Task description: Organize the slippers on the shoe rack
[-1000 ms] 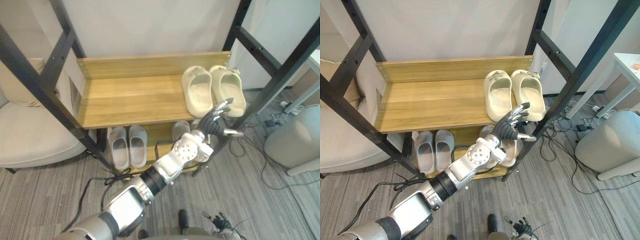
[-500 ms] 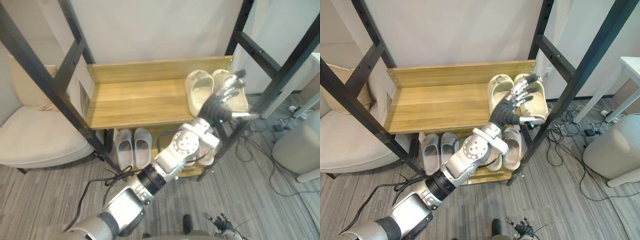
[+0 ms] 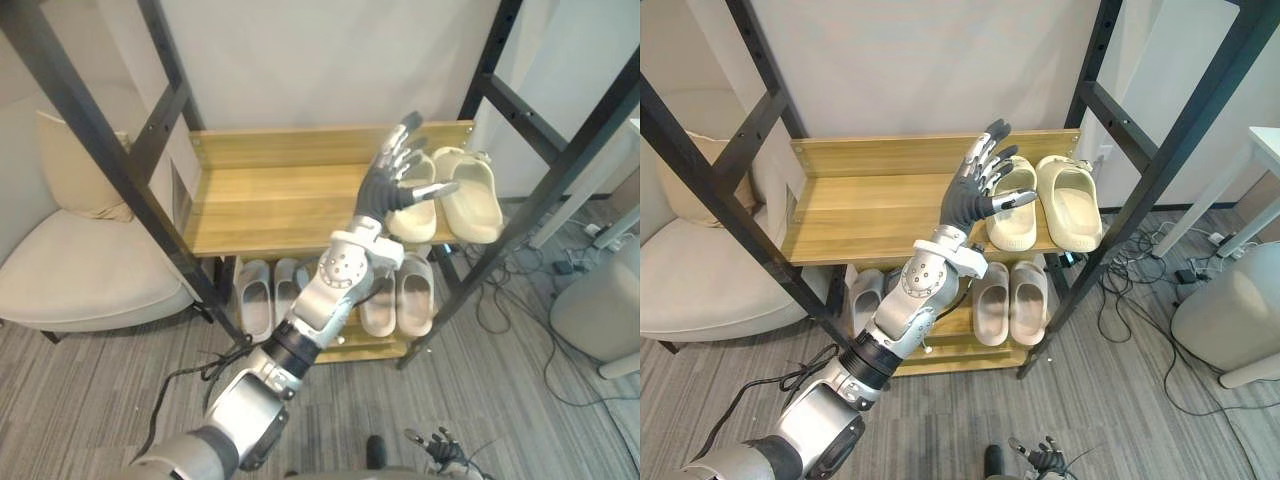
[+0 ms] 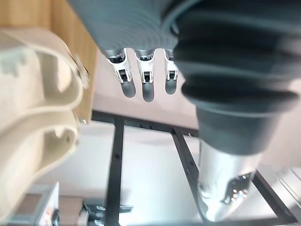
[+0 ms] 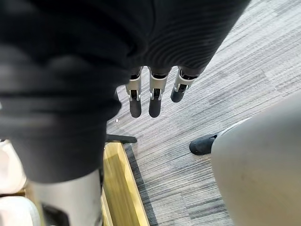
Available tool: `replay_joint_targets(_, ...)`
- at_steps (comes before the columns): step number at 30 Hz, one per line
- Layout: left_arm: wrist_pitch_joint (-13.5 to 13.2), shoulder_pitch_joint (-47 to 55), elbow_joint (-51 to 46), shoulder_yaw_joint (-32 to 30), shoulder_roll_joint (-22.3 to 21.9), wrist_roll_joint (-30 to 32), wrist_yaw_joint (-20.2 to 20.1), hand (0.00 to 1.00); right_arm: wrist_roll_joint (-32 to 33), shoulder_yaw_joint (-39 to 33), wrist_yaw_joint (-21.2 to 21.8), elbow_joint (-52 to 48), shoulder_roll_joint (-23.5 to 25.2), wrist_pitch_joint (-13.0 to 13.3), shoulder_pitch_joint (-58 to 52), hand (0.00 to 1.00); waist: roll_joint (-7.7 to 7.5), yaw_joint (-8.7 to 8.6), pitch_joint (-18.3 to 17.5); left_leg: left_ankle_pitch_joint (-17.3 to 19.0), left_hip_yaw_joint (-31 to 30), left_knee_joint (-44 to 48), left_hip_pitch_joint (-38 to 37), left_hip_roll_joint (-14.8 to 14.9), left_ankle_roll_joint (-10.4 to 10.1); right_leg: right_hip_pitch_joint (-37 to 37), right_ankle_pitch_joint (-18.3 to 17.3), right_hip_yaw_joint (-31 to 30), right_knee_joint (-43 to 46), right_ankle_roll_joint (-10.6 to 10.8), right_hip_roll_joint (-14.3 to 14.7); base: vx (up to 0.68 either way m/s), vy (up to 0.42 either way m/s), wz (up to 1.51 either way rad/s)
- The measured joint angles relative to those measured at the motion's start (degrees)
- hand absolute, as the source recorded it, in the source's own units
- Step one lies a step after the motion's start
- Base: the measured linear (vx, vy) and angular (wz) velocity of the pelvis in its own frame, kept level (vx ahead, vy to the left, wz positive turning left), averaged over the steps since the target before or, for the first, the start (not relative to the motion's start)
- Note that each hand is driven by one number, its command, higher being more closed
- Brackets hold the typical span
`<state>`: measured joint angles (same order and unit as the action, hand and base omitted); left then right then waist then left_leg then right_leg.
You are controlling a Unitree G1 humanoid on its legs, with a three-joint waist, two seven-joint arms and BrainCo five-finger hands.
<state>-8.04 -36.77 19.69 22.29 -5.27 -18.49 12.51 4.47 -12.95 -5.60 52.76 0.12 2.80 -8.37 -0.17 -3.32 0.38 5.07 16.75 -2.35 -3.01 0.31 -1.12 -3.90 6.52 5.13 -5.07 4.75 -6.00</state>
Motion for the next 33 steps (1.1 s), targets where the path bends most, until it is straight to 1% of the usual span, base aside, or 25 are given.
replay_joint_targets(2,0.1,1.7,1.4,-1.0,0.1,0.5,0.1,0.0,0.0,0.1,0.0,0.0,0.0,0.0,0.0,0.0,-0.15,0.0,-0.1,-0.5,-0.1,-0.9,-0.1,0.0,0.0,-0.1,0.0,0.4,0.0,0.0,0.0,-0.02,-0.029,0.07)
replay_joint_targets(6,1.2,4.1,4.5,-1.1,2.6,1.7,0.1,0.0,0.0,0.3,0.0,0.0,0.1,-0.3,0.1,0.0,-0.7,0.04,-0.1,-1.6,-0.1,-2.6,-0.9,-0.1,-0.1,0.0,-0.1,0.6,0.0,-0.1,0.1,-0.03,-0.024,0.02)
replay_joint_targets(10,1.2,4.8,6.8,-1.0,2.9,3.2,-0.3,0.0,-0.1,0.9,0.0,0.8,0.4,-0.6,0.6,0.0,-1.85,0.0,-0.2,-2.0,-0.1,-3.4,-1.2,-0.1,-0.1,-0.1,-0.1,0.8,-0.4,-0.1,0.2,-0.04,-0.024,0.01)
replay_joint_targets(15,1.2,4.8,7.0,-0.9,3.0,4.3,-0.4,0.0,-0.5,1.6,0.0,2.3,0.4,-0.7,1.5,0.0,-2.37,-0.05,-0.2,-2.0,-0.1,-3.4,-1.2,-0.2,-0.1,-0.1,-0.1,0.8,-0.5,-0.1,0.2,-0.03,-0.017,0.0)
replay_joint_targets(18,0.9,4.8,7.4,-0.7,2.9,5.2,-0.5,0.0,-1.1,1.8,0.0,2.3,0.4,-0.7,1.6,0.0,-2.42,-0.06,-0.2,-2.0,-0.2,-3.4,-1.2,-0.2,-0.1,-0.1,-0.1,0.8,-0.5,-0.1,0.2,-0.04,-0.032,0.0)
replay_joint_targets(22,-0.4,4.7,8.7,0.1,3.0,6.2,-0.6,0.0,-1.1,1.8,0.0,2.8,0.3,-0.7,1.9,0.0,-2.55,-0.14,-0.2,-2.0,-0.5,-3.4,-1.2,-0.2,-0.1,-0.1,-0.1,0.8,-0.5,-0.1,0.3,-0.03,-0.031,0.0)
replay_joint_targets(30,-0.8,2.3,11.6,3.6,3.3,7.2,-0.7,0.0,-1.1,1.7,0.0,3.5,0.1,-0.7,2.3,0.0,-3.0,-0.2,-0.2,-2.1,-0.8,-3.5,-1.1,-0.3,-0.1,-0.1,-0.1,1.0,-0.5,-0.1,0.2,-0.01,-0.012,0.01)
replay_joint_targets(33,-1.1,1.5,12.7,4.9,3.3,7.2,-1.5,0.0,-1.1,1.1,0.0,3.5,0.3,-0.7,2.3,0.0,-3.03,-0.36,-0.2,-2.1,-0.8,-3.5,-1.1,-0.4,-0.1,-0.1,-0.1,0.9,-0.5,-0.1,0.1,-0.02,-0.018,0.0)
